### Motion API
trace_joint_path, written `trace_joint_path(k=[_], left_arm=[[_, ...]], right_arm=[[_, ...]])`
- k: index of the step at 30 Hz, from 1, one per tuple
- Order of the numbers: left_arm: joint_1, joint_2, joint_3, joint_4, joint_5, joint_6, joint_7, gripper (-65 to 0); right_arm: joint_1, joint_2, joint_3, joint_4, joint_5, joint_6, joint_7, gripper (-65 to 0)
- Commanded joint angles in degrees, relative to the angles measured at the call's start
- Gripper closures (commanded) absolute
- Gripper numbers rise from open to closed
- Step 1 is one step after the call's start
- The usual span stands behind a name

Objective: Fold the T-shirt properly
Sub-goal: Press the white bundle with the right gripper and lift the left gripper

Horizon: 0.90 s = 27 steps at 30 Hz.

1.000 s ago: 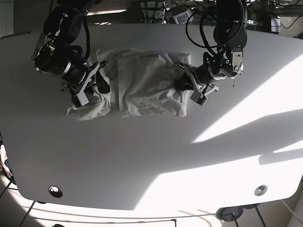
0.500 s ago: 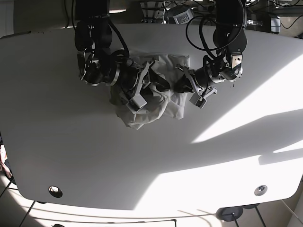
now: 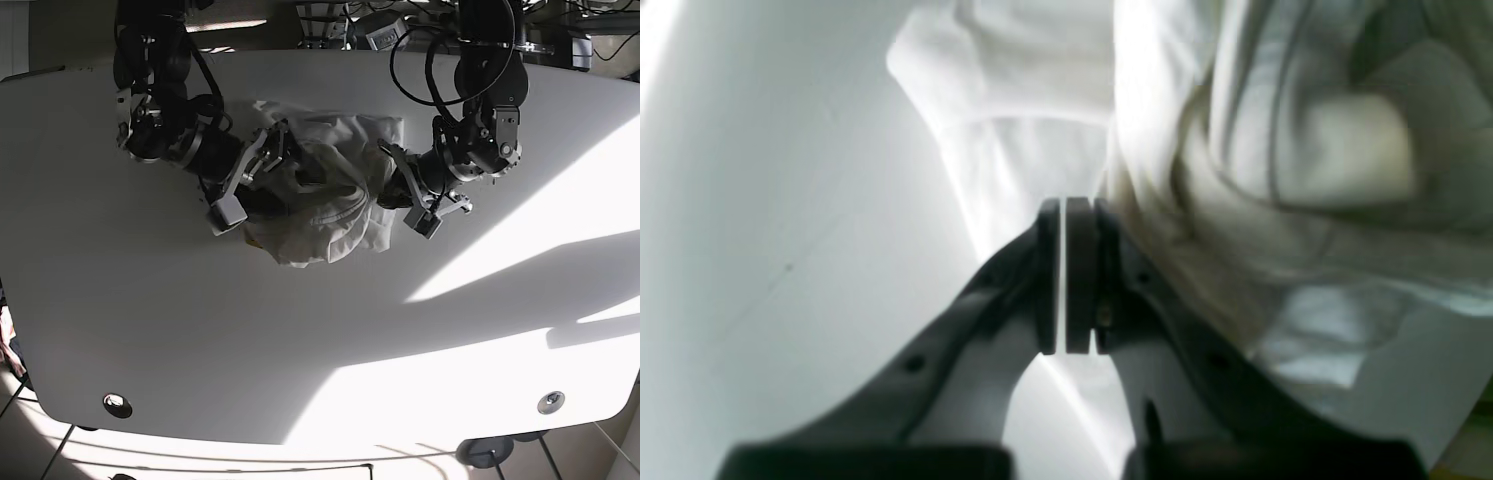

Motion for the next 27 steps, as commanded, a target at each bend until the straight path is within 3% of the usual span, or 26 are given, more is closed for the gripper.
trace_joint_path(k=[1,6,11,13,16,20,23,27], left_arm=[[-0.36,-0.09,-1.34,2.94,-0.96,-0.29,-1.06,-0.1],[-0.36,-0.09,-4.77,3.21,-0.96,-0.37,-1.06,-0.1],[-0.36,-0.44,-11.01,3.38,-0.87,-0.46,-1.06,-0.3],[-0.36,-0.53,-13.56,3.47,-0.96,-0.46,-0.97,-0.3],[-0.53,-3.7,-15.76,3.29,-0.96,-0.55,-0.97,-0.3],[-0.45,-5.81,-15.76,3.47,-0.96,-0.55,-0.97,-0.3],[-0.62,-5.81,-15.93,3.12,-0.87,-0.55,-0.97,-0.3],[-0.62,-5.81,-19.1,2.94,-0.87,-0.55,-0.97,-0.3]], right_arm=[[0.27,1.52,-0.24,0.98,3.42,0.47,1.29,-46.0],[-0.78,1.69,-2.17,-6.23,3.33,0.47,1.29,-45.3],[0.36,0.11,-15.18,-8.07,3.15,0.47,1.29,-45.3],[2.91,1.34,-17.99,-6.4,3.33,0.38,1.29,-45.2],[4.67,1.25,-18.7,-5.17,4.12,0.38,1.29,-45.2],[5.46,2.75,-17.64,-3.15,11.95,0.82,1.2,-45.2],[5.46,3.8,-19.67,-1.13,12.12,3.72,1.2,-45.2],[7.04,4.07,-21.95,-1.04,12.03,3.9,0.67,-45.7]])
